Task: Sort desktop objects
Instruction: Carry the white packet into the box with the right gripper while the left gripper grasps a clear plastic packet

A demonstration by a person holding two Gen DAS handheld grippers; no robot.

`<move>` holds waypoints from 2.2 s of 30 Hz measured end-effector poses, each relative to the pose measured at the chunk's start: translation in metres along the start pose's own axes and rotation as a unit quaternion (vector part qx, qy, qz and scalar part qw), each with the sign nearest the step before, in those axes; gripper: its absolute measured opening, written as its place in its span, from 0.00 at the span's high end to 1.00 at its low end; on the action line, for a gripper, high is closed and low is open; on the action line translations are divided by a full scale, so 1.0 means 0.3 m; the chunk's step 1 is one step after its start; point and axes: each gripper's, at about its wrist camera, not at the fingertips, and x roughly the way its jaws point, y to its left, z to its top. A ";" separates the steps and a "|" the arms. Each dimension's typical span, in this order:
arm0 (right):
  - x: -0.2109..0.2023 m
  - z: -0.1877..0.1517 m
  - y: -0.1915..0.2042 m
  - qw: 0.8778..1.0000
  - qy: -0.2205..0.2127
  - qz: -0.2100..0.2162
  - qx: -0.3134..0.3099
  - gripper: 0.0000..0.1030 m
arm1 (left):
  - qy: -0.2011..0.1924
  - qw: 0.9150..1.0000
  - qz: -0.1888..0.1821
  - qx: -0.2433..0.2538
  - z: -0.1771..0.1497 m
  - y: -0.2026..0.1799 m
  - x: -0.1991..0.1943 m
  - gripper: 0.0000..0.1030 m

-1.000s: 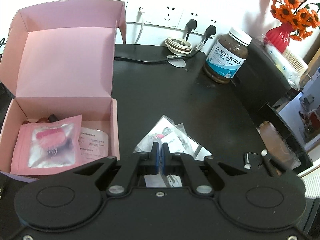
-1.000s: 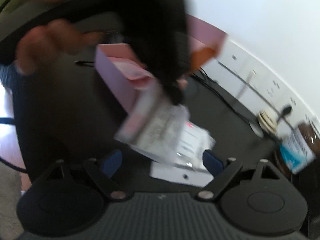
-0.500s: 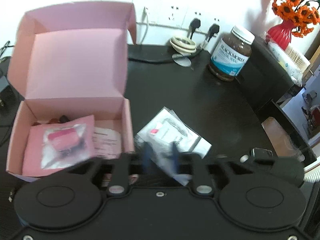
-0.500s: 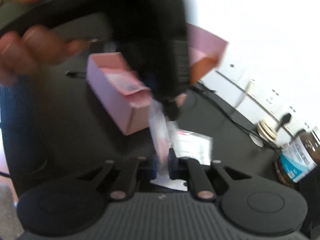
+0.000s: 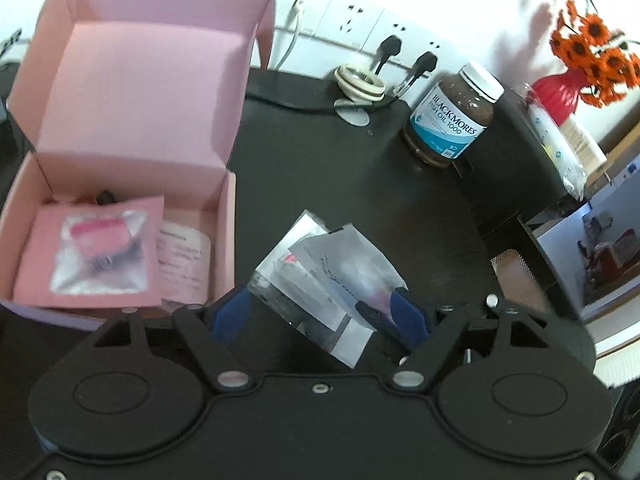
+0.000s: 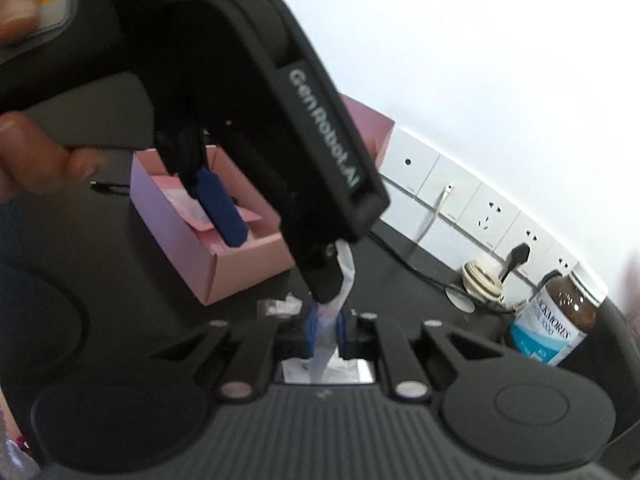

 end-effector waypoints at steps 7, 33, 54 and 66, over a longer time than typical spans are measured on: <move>0.002 -0.015 0.010 1.000 0.002 0.004 0.009 0.90 | 0.012 0.999 -0.023 -0.044 0.010 0.013 0.011 0.24; 0.124 -0.075 -0.167 0.989 0.086 -0.009 0.121 0.97 | 0.053 0.998 0.015 -0.024 0.024 -0.006 0.111 0.91; 0.245 -0.033 0.008 0.993 0.114 0.026 0.033 0.97 | -0.004 0.998 0.054 0.019 0.062 0.002 0.024 0.91; 0.267 -0.026 0.007 0.993 0.113 0.018 0.039 0.97 | -0.080 0.994 0.076 0.012 0.145 0.092 -0.178 0.91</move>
